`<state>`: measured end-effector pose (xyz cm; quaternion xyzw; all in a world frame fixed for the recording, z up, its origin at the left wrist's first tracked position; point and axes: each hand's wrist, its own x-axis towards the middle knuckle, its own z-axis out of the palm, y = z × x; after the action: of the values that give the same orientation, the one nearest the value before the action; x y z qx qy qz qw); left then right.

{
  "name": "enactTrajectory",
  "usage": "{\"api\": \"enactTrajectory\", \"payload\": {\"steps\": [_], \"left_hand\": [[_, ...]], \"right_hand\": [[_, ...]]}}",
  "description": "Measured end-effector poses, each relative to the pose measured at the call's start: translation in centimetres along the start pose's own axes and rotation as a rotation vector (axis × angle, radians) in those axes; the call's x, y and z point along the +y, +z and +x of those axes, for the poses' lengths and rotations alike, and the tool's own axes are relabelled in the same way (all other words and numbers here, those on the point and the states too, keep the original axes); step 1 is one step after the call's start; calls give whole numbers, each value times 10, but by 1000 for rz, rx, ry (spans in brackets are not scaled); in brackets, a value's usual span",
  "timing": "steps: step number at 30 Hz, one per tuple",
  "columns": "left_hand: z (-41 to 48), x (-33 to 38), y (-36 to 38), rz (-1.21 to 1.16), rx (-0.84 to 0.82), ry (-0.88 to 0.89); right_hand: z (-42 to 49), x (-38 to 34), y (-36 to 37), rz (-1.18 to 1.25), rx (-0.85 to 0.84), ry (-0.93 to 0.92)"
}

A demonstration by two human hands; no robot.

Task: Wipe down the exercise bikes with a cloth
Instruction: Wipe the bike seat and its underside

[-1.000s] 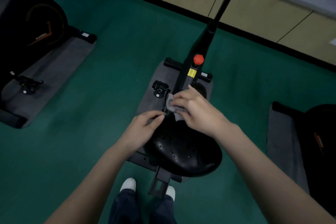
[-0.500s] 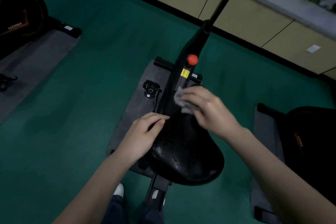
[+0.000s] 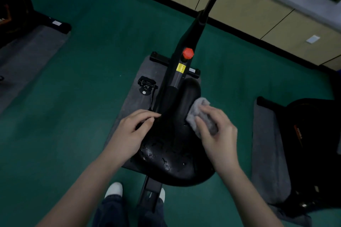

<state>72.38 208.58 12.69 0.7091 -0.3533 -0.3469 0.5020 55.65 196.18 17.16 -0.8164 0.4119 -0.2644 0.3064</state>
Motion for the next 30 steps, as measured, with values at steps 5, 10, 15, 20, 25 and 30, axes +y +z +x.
{"api": "enactTrajectory", "payload": {"steps": [5,10,15,20,25,30], "left_hand": [[-1,2,-1,-8,5,-9],[-2,5,-3,34,-24,-39],[-10,14,-6,-9,-26,-45],[-31,18,-13,79,-133,-11],[-42,18,-16,182,-231,-19],[-48,10,-20,169,-270,-13]], "right_hand": [[-25,-16,0,-79,-204,-280],[-10,-6,-9,-19,-40,-28],[-36,-1,-11,-41,-3,-31],[8,24,-3,261,-126,389],[13,34,-8,544,-272,493],[-30,50,-39,432,-242,317]]}}
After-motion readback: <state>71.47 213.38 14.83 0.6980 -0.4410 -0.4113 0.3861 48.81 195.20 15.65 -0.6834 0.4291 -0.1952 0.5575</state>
